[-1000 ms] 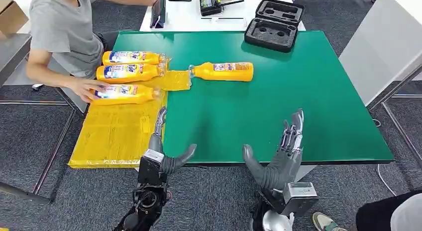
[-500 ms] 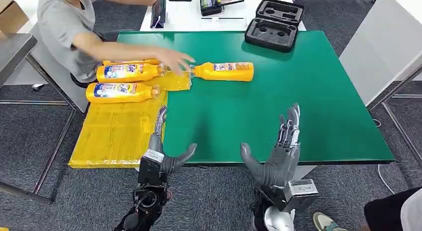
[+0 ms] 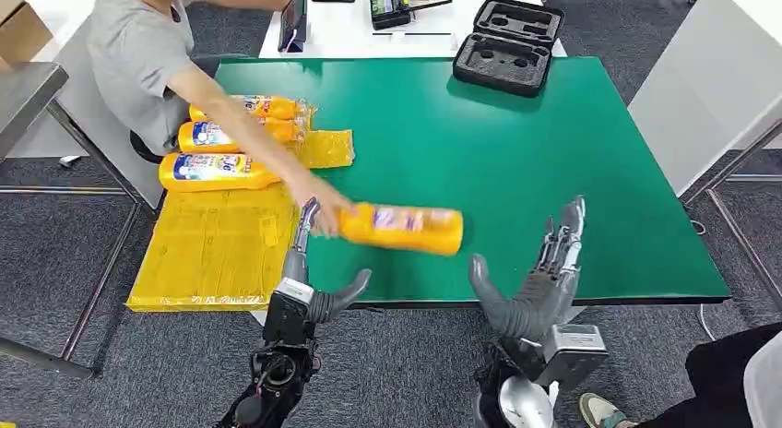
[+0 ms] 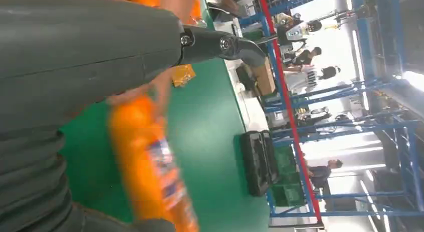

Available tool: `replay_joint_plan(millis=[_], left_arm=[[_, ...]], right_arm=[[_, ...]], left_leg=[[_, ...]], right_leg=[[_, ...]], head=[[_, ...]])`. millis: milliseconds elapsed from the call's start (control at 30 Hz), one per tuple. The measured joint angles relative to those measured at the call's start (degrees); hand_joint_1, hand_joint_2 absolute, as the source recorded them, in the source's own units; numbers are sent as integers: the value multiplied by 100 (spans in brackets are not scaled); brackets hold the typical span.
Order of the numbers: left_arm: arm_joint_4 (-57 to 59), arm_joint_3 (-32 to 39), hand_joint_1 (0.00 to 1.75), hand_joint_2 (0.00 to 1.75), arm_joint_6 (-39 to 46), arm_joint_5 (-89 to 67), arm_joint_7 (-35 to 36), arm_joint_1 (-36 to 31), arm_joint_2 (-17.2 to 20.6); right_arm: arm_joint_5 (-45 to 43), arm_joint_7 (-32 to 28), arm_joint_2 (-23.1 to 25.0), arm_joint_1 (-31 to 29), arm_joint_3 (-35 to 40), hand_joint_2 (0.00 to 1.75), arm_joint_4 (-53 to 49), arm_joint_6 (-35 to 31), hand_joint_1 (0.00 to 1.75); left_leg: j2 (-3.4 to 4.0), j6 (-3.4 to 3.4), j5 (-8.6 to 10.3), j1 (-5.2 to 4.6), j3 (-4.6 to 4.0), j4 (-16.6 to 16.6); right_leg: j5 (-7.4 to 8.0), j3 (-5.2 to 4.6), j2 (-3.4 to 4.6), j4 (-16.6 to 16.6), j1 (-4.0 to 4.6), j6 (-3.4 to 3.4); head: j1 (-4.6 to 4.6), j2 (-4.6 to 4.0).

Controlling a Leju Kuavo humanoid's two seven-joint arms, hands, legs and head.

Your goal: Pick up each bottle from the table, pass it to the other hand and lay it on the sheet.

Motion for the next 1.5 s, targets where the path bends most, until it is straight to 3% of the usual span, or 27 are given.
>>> replay_joint_plan(millis=[500, 800, 1133, 1500], left_arm=[[42, 7, 0, 175, 142, 24, 0, 8, 28], [-120, -33, 0, 175, 193, 181, -2, 157, 101], [-175, -214, 0, 175, 184, 300, -2, 151, 129], [-175, -354, 0, 175, 87, 350, -2, 61, 129]], right_arm=[[402, 4, 2, -70, -160, 175, 388, -258, 0], [887, 7, -264, -447, -42, 175, 1739, 535, 0], [918, 13, -503, -1507, -203, 175, 3780, 614, 0], [1541, 13, -498, -1875, -245, 175, 4647, 562, 0]], left_leg=[[0, 0, 0, 0, -3, -1], [-4, 0, 0, 0, -2, -1], [-1, 5, 4, -2, 0, 2], [-2, 5, 3, 0, -1, 1]], right_leg=[[0, 1, 0, 0, 0, 0], [0, 2, -2, 0, 0, 0], [5, 2, -1, 0, -2, 6], [5, 1, -1, 0, -1, 6]], head=[[0, 0], [2, 0], [0, 0], [0, 0]])
